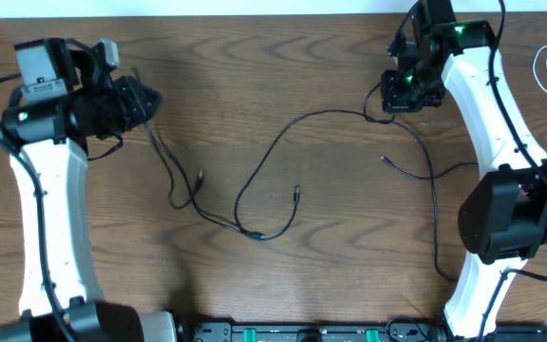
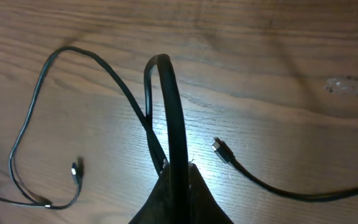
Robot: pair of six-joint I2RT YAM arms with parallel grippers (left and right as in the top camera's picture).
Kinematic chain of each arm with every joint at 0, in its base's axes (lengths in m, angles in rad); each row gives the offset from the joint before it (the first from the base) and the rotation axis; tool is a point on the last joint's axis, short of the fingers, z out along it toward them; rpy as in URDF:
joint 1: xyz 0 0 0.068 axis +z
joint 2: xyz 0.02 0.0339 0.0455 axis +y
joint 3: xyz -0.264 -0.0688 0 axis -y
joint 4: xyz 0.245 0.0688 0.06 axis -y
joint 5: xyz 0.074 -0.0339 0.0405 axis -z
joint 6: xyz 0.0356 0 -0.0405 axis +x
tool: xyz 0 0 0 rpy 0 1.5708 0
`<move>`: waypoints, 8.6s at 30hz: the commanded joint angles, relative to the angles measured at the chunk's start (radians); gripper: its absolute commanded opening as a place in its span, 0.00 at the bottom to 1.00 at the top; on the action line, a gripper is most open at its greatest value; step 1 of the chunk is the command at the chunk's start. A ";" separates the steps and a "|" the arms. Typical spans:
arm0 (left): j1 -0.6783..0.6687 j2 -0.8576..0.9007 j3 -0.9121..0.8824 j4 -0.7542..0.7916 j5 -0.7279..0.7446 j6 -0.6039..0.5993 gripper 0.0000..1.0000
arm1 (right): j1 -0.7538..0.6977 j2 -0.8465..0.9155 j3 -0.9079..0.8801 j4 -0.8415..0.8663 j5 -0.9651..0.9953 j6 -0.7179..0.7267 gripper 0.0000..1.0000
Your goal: Untangle cables
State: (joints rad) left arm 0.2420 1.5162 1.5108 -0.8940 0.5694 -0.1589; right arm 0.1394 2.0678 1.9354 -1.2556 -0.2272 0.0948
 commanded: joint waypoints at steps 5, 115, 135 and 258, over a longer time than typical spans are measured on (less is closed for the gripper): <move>-0.003 0.084 0.015 -0.044 -0.032 0.056 0.56 | 0.028 -0.011 0.014 0.011 -0.058 -0.031 0.01; -0.438 0.093 0.016 0.590 0.660 0.068 0.80 | 0.146 -0.292 0.175 -0.181 -0.778 -0.650 0.01; -0.457 0.112 0.016 0.688 0.815 0.068 0.85 | 0.150 -0.291 0.175 -0.180 -0.846 -0.650 0.01; -0.460 0.119 0.016 0.479 0.293 -0.500 0.08 | 0.156 -0.265 0.068 0.126 -0.191 -0.057 0.42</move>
State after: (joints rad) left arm -0.2214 1.6318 1.5108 -0.4152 0.8757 -0.6785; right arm 0.3199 1.8935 2.0014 -1.1316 -0.2684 0.1707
